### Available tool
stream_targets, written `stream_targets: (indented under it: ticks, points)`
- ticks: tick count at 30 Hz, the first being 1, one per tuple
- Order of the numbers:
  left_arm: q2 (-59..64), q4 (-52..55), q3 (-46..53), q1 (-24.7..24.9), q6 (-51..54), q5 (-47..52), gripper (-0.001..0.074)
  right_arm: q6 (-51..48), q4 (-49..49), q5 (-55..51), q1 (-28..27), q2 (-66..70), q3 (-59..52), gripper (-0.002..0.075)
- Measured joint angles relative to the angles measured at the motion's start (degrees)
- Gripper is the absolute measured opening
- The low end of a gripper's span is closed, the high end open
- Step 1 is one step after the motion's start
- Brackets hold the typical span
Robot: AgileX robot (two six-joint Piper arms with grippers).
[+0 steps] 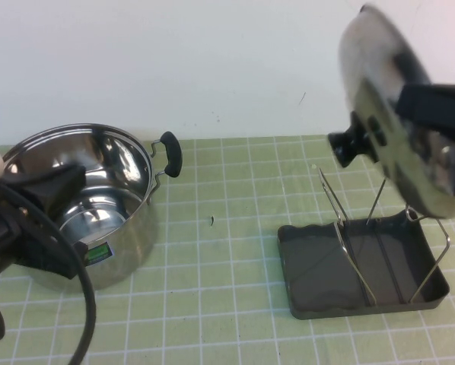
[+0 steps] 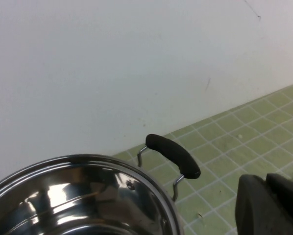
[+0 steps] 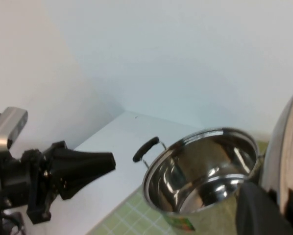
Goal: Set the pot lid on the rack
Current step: Place the pot lid on the pot rack
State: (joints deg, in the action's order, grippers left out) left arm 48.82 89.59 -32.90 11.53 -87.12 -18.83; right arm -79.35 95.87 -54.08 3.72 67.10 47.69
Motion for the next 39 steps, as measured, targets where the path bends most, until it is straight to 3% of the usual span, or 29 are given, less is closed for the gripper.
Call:
stream_targets:
  ticks: [8,15,29,39]
  points:
    - [0.0,1.5,0.0,0.0,0.0,2.7,0.0002,-0.9,0.0,2.2,5.4,9.7,0.0,0.0017]
    - [0.0,5.5,0.0,0.0,-0.2,3.6,0.0002,-3.4,0.1,7.1,6.1,12.4,0.0,0.0017]
    - [0.0,5.9,0.0,0.0,-0.2,6.8,0.0002,0.2,0.0,4.4,6.3,11.9,1.5,0.0017]
    - [0.0,5.9,0.0,0.0,-0.2,6.8,0.0002,3.2,0.5,6.3,6.3,1.6,6.8,0.0017]
